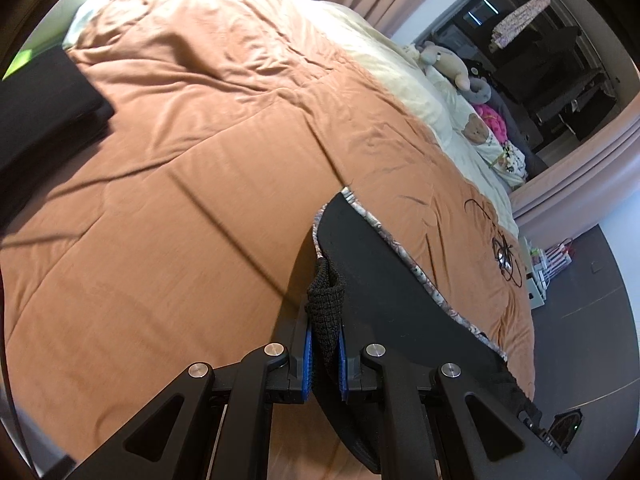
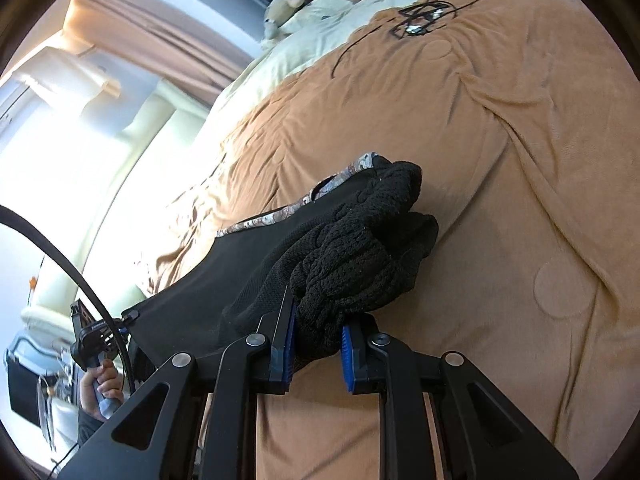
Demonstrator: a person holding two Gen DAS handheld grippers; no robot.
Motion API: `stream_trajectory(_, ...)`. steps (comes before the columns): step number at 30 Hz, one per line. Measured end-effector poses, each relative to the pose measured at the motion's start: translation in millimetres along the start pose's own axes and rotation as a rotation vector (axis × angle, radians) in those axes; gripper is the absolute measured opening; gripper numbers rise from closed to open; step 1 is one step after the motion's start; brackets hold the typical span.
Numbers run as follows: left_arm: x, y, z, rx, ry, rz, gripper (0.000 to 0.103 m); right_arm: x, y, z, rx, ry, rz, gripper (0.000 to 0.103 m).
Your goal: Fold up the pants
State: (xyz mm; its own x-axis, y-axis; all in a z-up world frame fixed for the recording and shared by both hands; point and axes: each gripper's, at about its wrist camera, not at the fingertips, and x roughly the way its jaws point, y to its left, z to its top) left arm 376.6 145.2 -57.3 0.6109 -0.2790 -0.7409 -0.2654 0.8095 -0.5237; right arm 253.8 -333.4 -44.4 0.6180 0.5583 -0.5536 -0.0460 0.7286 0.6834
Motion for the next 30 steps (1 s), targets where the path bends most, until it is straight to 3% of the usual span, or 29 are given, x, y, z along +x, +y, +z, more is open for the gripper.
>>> stream_trajectory(18, -65.9, 58.5, -105.4, -0.108, 0.016, -0.049, 0.01, -23.4, 7.8, -11.7, -0.112, 0.112, -0.055, 0.015)
stream_trajectory(22, -60.3, 68.1, -121.0, -0.096, 0.04, -0.028, 0.011, -22.2, 5.8, -16.9, -0.133, 0.131, -0.11, 0.016)
stream_trajectory(24, -49.5, 74.8, -128.0, -0.088, 0.077, -0.012, 0.014, -15.5, 2.0, -20.7, -0.15, 0.157, -0.182, 0.025)
stream_trajectory(25, -45.3, 79.0, -130.6, -0.087, 0.091, 0.01, 0.019, -12.2, -0.2, -23.2, -0.155, 0.175, -0.215, 0.029)
stream_trajectory(27, -39.5, 87.5, -135.6, -0.083, 0.098, 0.045, 0.031, -11.6, 0.2, -26.8, -0.166, 0.178, -0.265, 0.052)
stream_trajectory(29, -37.1, 96.3, -138.7, -0.096, 0.097, 0.03, 0.059, -17.4, 4.9, -30.1, -0.176, 0.155, -0.286, 0.067)
stream_trajectory(30, -36.1, 99.1, -139.9, -0.099, 0.097, 0.024, 0.064, -22.3, 7.0, -31.0, -0.179, 0.139, -0.294, 0.068)
